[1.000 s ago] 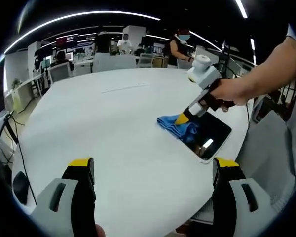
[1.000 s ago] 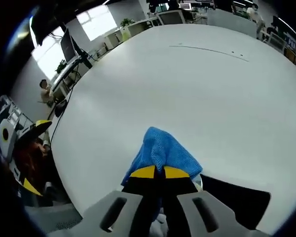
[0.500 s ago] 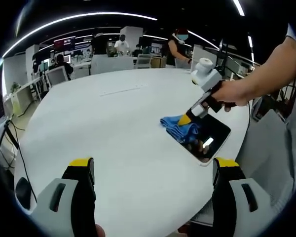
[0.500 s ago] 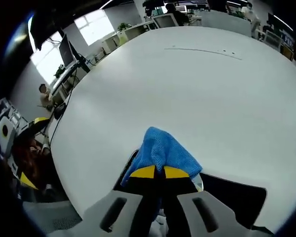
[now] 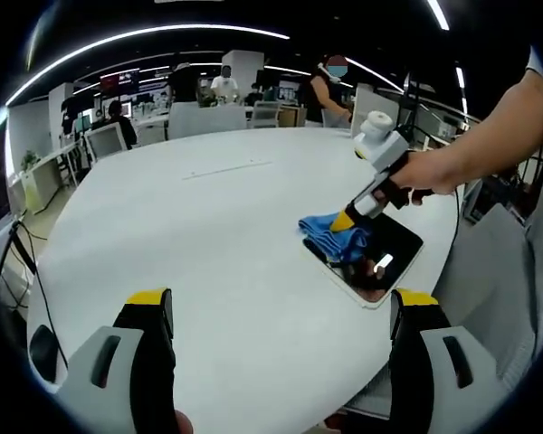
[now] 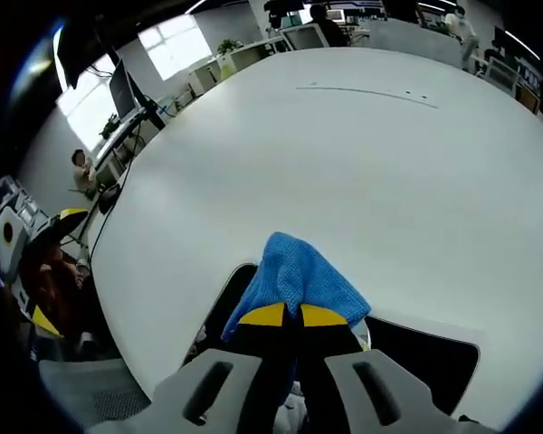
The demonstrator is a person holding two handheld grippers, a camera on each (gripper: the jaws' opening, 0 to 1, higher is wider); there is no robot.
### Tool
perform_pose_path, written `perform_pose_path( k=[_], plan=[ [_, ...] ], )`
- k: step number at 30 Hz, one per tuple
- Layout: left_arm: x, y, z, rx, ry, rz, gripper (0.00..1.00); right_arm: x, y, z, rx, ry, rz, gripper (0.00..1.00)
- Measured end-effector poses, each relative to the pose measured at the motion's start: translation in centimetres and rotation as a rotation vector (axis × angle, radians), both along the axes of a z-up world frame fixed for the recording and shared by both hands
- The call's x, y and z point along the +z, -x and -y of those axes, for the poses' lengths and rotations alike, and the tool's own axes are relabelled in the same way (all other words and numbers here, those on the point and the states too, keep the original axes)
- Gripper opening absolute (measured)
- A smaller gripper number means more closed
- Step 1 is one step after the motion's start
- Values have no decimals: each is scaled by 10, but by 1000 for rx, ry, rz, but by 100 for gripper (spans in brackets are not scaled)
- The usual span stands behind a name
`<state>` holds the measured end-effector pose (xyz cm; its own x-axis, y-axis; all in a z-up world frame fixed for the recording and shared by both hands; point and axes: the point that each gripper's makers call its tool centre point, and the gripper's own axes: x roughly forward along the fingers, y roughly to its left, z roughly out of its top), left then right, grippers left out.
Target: Wipe the mirror surface with the cleaning cloth until all visible marks leave the cleaned area.
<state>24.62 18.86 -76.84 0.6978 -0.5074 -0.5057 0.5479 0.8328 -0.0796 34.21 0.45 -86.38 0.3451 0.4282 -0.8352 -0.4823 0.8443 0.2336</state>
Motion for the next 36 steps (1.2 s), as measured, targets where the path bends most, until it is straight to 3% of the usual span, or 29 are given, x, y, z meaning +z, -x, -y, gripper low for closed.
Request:
perform_pose_path(
  k=[10, 24, 36],
  plan=[
    [1, 0, 2, -1, 2, 3, 99, 0, -3, 19, -42, 12, -19, 0],
    [3, -1, 4, -8, -2, 6, 99, 0, -2, 17, -48, 18, 0, 0],
    [12, -5, 8, 25, 48, 20, 99, -1, 19, 19, -56, 27, 8, 0]
  ],
)
